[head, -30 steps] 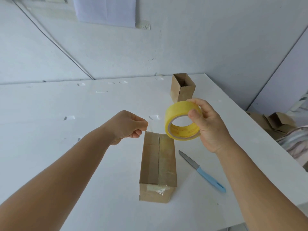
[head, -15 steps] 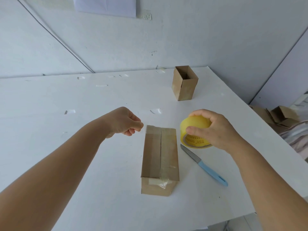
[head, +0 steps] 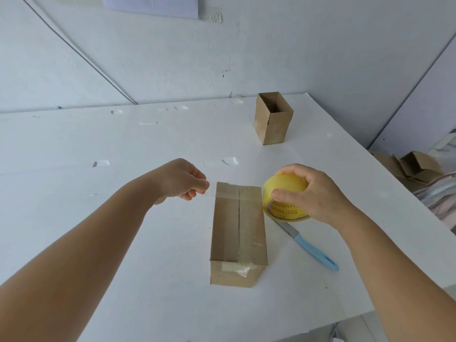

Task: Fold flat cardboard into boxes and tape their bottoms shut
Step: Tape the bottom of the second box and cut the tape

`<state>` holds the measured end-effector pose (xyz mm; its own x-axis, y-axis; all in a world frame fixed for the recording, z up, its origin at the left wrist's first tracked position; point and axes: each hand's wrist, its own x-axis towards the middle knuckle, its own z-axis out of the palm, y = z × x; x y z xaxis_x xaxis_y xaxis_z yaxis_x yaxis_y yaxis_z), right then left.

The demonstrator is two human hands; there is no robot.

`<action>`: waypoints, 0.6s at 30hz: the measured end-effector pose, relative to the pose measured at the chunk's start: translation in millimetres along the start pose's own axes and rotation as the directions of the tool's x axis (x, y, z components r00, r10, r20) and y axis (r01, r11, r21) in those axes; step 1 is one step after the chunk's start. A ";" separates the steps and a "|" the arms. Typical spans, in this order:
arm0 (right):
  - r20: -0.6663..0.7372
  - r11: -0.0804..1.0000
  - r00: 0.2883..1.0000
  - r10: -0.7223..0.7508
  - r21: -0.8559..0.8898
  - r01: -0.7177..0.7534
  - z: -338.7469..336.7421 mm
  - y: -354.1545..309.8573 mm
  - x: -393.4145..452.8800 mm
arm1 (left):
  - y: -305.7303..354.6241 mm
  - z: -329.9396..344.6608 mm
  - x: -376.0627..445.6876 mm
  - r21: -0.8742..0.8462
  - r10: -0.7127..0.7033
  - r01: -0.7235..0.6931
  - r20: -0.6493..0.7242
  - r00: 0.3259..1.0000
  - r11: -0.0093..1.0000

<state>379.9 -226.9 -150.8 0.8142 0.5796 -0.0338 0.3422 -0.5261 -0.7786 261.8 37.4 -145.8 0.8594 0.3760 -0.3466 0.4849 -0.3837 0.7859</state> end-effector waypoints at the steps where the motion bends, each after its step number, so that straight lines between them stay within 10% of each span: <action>1: 0.000 1.000 1.000 0.003 -0.001 -0.003 0.9 0.6 0.2 | -0.9 0.3 0.7 -0.001 -0.002 0.002 0.002 1.000 1.000; 18: 0.034 0.996 0.998 0.061 0.061 -0.063 14.7 17.0 3.0 | -32.0 27.5 20.5 -0.215 -0.054 0.088 0.160 0.986 0.973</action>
<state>381.2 -225.0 -173.3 0.8169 0.5677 -0.1024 0.2611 -0.5223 -0.8118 268.4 34.2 -192.1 0.8467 0.2560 -0.4664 0.5128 -0.1590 0.8437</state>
